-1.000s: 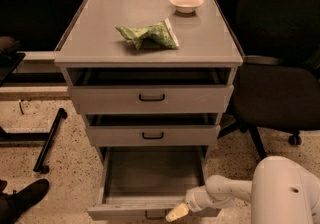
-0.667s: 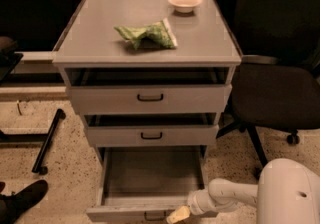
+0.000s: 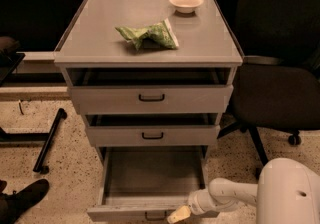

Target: Open bottom drawer

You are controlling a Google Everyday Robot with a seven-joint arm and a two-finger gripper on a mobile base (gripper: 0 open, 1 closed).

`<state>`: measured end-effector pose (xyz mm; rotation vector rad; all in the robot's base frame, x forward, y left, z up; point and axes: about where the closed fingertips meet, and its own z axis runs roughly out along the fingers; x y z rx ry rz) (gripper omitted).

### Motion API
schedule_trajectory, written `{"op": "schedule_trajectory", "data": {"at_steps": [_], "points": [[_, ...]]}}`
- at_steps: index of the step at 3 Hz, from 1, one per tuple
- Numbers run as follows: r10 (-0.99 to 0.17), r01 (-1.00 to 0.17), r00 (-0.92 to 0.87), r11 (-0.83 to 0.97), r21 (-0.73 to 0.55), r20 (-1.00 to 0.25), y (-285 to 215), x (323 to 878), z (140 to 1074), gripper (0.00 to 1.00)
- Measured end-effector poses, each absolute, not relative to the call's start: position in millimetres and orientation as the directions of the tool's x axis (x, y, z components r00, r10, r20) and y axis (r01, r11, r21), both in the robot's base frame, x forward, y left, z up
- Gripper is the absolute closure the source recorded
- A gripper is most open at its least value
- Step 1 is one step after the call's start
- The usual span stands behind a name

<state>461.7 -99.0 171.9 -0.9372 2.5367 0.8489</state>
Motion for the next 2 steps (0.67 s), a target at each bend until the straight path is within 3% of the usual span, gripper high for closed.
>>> {"op": "schedule_trajectory", "data": {"at_steps": [2], "points": [[-0.454,-0.638,-0.765,0.634,0.437,-0.457,-101.4,460.9,175.0,0.0]]}}
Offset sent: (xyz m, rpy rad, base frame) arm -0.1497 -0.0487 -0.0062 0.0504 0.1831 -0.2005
